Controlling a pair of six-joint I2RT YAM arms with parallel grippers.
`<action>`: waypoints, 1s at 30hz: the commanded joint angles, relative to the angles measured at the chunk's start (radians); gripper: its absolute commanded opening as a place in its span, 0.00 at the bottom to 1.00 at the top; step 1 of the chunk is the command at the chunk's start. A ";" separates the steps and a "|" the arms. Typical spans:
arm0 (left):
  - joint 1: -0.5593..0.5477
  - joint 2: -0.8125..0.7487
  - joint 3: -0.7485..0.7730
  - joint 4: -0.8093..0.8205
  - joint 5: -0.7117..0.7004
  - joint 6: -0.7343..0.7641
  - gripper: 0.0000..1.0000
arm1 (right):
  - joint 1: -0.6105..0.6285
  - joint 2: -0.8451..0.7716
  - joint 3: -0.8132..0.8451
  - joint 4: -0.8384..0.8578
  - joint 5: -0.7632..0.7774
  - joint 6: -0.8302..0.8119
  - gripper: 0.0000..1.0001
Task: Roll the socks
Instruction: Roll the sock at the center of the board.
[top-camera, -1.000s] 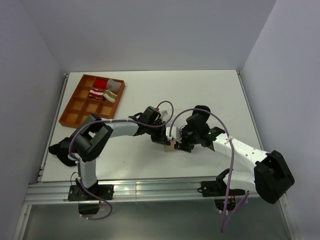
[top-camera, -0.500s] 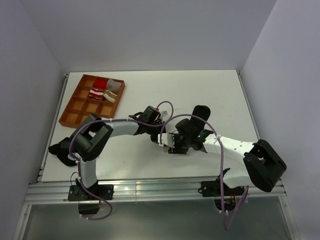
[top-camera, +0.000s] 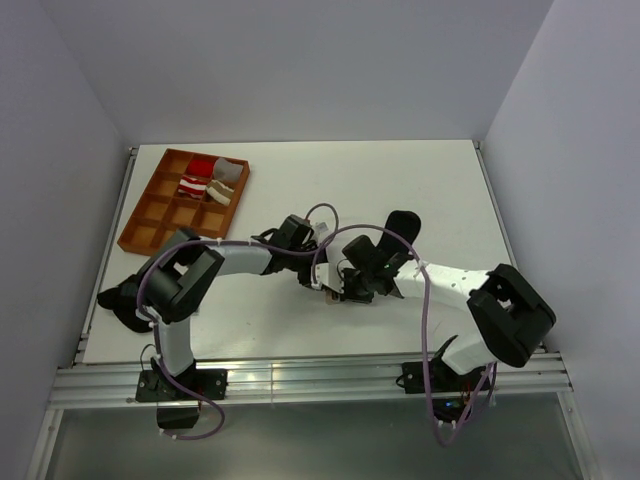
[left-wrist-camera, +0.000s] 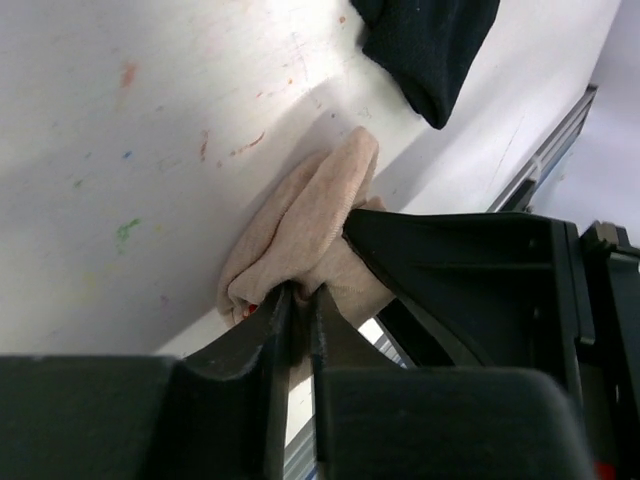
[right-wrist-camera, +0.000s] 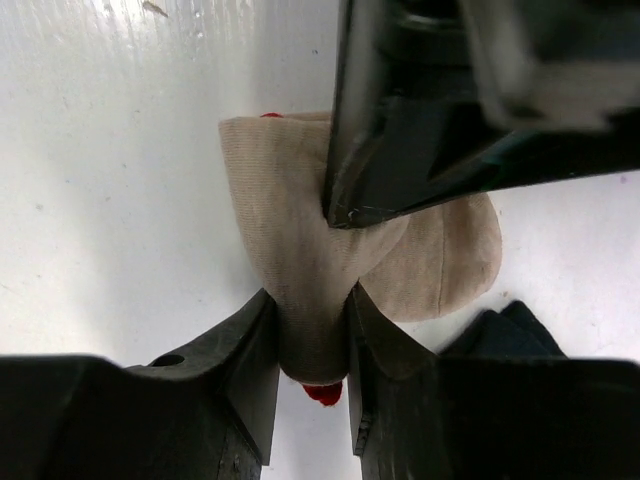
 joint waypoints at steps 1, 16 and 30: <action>-0.008 -0.006 -0.113 0.010 -0.083 -0.061 0.18 | -0.017 0.066 0.050 -0.061 -0.074 0.030 0.17; -0.010 -0.248 -0.398 0.380 -0.319 -0.187 0.43 | -0.102 0.259 0.291 -0.394 -0.305 -0.008 0.17; -0.039 -0.496 -0.541 0.509 -0.443 0.047 0.59 | -0.191 0.535 0.585 -0.701 -0.412 -0.063 0.16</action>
